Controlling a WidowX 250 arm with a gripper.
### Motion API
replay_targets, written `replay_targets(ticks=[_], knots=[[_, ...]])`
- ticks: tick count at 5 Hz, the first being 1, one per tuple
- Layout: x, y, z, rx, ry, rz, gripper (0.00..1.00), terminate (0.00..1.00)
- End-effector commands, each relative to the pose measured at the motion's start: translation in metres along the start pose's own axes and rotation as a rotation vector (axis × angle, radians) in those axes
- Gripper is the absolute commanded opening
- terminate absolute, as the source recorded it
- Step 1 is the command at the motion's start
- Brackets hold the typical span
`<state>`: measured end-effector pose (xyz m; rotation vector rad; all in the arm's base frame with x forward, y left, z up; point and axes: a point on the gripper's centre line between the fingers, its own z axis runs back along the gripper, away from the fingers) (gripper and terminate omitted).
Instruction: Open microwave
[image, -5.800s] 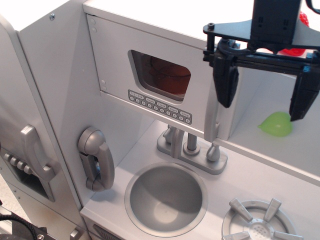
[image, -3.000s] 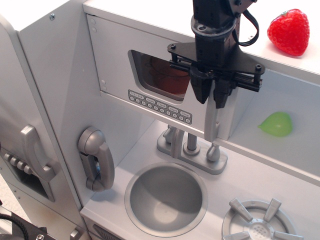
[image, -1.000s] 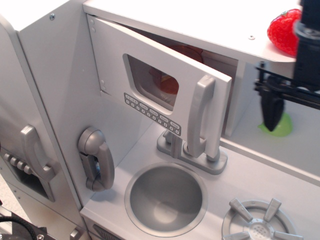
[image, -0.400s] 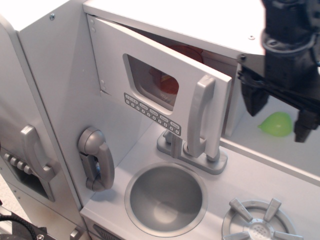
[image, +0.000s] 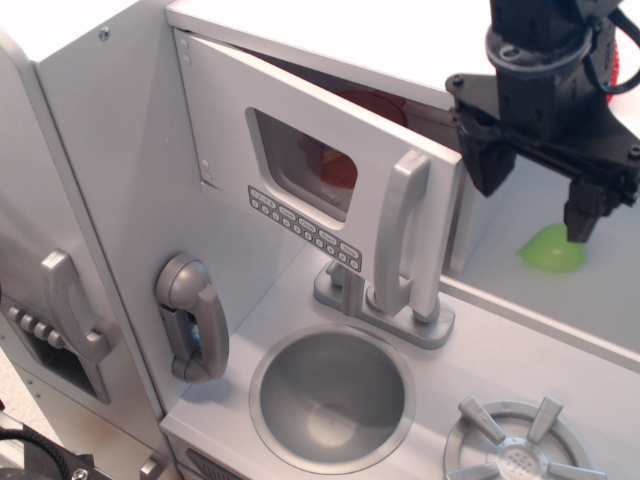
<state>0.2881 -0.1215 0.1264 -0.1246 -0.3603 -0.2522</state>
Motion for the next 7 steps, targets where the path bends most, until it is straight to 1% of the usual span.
replay_targets(ticks=[1, 2, 3, 4, 5, 6, 7], knots=[[-0.011, 0.030, 0.022, 0.048, -0.059, 0.032, 1.00, 0.00], [-0.033, 0.049, 0.025, 0.068, -0.035, 0.045, 1.00, 0.00], [-0.061, 0.071, 0.037, 0.052, 0.016, 0.035, 1.00, 0.00], [-0.084, 0.094, 0.063, 0.049, 0.049, 0.085, 1.00, 0.00], [-0.094, 0.122, 0.087, 0.053, 0.065, 0.133, 1.00, 0.00], [-0.095, 0.148, 0.104, 0.078, 0.096, 0.192, 1.00, 0.00], [-0.093, 0.166, 0.108, 0.122, 0.120, 0.236, 1.00, 0.00]])
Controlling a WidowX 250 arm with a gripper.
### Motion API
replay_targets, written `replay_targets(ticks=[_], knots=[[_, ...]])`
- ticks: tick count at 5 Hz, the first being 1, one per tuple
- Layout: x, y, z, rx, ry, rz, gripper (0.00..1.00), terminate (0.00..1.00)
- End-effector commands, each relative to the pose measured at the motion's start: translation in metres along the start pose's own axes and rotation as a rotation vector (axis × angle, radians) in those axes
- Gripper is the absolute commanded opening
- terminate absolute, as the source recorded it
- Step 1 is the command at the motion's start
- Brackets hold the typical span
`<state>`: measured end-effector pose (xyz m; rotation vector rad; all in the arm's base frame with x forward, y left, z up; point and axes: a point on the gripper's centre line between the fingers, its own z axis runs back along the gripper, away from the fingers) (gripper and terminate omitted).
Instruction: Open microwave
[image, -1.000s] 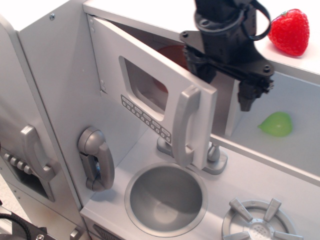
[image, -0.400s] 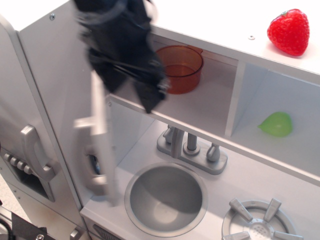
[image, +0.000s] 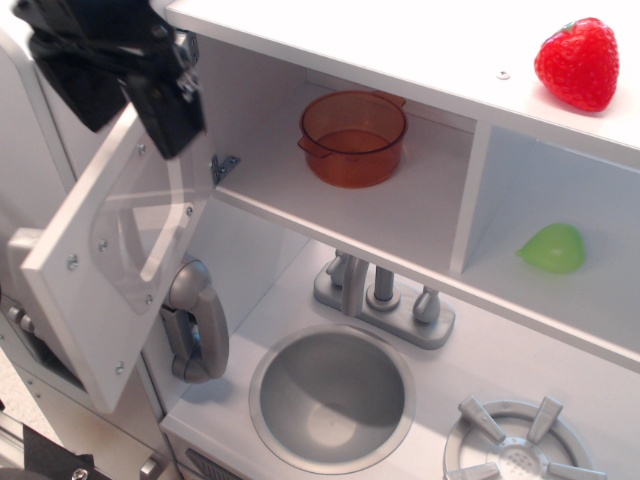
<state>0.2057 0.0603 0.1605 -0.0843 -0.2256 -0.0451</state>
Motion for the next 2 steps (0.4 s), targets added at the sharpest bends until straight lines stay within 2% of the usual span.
replay_targets(ticks=[1, 2], knots=[[0.010, 0.000, 0.016, 0.011, 0.022, -0.010, 1.00, 0.00], [0.014, -0.033, 0.015, -0.094, 0.045, -0.032, 1.00, 1.00]])
